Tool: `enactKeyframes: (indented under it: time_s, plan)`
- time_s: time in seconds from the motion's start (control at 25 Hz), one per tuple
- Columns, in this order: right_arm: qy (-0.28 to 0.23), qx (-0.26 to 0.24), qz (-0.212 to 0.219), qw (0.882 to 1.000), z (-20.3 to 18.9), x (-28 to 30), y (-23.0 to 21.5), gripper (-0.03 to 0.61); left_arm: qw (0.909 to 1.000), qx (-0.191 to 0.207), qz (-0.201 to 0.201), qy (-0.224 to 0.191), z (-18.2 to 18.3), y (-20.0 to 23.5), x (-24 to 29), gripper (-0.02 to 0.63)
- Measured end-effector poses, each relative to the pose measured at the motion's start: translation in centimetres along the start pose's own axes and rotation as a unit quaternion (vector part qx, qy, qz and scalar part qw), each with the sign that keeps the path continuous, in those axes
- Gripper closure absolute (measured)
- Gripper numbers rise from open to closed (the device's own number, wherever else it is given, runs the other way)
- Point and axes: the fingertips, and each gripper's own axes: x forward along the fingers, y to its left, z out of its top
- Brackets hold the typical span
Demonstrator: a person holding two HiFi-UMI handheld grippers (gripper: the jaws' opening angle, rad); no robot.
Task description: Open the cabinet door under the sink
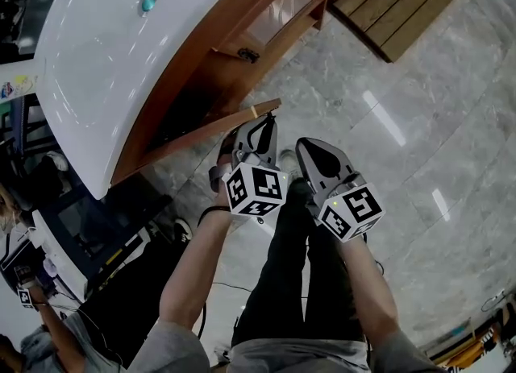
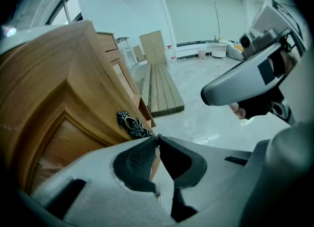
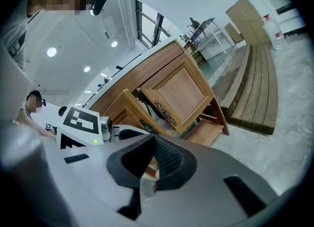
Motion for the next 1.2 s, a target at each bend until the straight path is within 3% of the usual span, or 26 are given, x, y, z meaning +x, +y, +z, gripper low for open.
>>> enactKeyframes:
  time_s: [0.28,0.52,0.72,1.2]
  plan:
    - [0.020,-0.006,0.012,1.000,-1.3,-2.9,0.2,0.571,0.9996,0.018,-0.003,0.023,-0.8,-2.2,-1.2,0.581]
    - [0.030,-0.012,0.021,0.999,-2.9,-4.4,1.3,0.571,0.9957,0.083,-0.030,0.028,-1.8,-4.4,-2.6,0.581]
    - [0.028,-0.012,0.015,0.999,-4.4,-5.4,2.1,0.571,0.9926,0.111,-0.041,0.027,-2.8,-6.0,-4.0,0.581]
    - [0.016,-0.014,-0.002,1.000,-9.9,-8.4,7.7,0.571,0.9808,0.181,-0.072,0.018,-8.5,-11.0,-9.5,0.572]
